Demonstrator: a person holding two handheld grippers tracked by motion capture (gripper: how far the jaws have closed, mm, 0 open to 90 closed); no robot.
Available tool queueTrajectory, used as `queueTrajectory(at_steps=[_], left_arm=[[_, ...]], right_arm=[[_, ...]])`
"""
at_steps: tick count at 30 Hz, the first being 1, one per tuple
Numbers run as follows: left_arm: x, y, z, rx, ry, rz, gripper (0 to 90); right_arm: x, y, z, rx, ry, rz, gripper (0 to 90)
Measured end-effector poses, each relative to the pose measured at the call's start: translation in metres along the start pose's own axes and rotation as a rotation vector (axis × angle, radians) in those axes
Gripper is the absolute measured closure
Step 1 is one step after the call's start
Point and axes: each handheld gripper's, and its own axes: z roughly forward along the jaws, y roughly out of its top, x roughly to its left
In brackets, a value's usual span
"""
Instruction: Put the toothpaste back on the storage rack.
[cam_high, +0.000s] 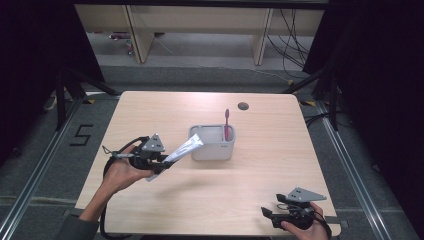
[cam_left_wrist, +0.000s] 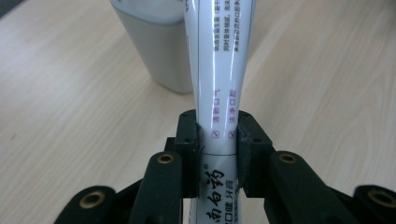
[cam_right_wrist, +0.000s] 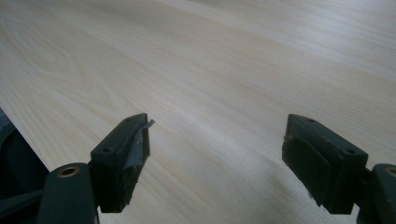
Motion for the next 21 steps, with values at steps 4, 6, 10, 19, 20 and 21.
queueTrajectory(at_steps=[4,6,10,19,20,21], left_arm=[[0.004,0.003,-0.004,-0.086,0.022,-0.051,73.2],[0.007,0.005,-0.007,-0.132,0.038,-0.070,73.2],[0.008,0.010,-0.010,-0.170,0.049,-0.087,73.2],[0.011,0.022,-0.011,-0.275,0.053,-0.148,73.2],[0.011,0.024,-0.011,-0.288,0.068,-0.149,73.2],[0.012,0.026,-0.011,-0.287,0.070,-0.154,73.2]], right_arm=[[0.000,0.000,0.000,-0.008,0.002,0.005,24.0],[0.001,-0.001,0.000,0.000,0.009,0.033,24.0],[0.001,-0.001,0.000,-0.007,0.010,0.032,23.8],[0.001,0.000,0.000,-0.011,0.008,0.031,23.5],[0.001,-0.001,0.000,-0.011,0.007,0.031,23.5],[0.001,-0.001,0.000,-0.010,0.009,0.031,23.5]])
